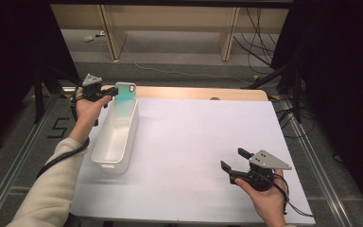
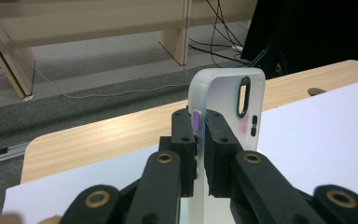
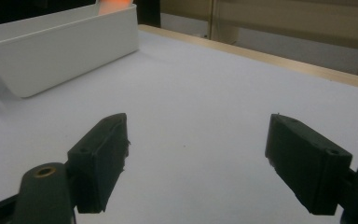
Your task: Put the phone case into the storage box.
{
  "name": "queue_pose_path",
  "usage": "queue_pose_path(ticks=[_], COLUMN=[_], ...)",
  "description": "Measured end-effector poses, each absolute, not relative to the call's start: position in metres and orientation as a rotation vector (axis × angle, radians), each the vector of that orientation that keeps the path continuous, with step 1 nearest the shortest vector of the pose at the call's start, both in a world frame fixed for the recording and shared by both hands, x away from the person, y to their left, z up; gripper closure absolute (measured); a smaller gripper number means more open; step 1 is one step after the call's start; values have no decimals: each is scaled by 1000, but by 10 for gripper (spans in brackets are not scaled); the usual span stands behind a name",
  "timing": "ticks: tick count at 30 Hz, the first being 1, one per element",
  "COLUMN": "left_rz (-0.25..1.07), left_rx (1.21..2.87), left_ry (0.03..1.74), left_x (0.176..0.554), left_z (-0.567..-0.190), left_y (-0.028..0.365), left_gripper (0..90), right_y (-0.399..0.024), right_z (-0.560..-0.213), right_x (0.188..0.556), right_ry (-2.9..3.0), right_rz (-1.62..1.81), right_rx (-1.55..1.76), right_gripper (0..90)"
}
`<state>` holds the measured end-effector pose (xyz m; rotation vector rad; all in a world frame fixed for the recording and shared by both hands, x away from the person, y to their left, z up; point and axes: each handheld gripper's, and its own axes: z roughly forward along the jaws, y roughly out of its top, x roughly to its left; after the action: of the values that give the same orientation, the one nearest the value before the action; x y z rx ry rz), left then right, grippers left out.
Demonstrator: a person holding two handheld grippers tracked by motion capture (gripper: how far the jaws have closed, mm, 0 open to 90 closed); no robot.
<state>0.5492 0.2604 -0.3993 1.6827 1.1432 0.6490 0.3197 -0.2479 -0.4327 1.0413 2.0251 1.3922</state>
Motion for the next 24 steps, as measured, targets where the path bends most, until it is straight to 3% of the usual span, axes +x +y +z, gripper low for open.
queue_pose_path(ticks=[24], left_rz=[653], left_rx=[1695], left_ry=[1151], left_x=[553], left_z=[-407], left_y=[261], left_gripper=[831], right_y=[-248], right_z=[-432], right_x=[319], right_ry=[2027], right_rz=[1386], right_rx=[1047], right_gripper=[225])
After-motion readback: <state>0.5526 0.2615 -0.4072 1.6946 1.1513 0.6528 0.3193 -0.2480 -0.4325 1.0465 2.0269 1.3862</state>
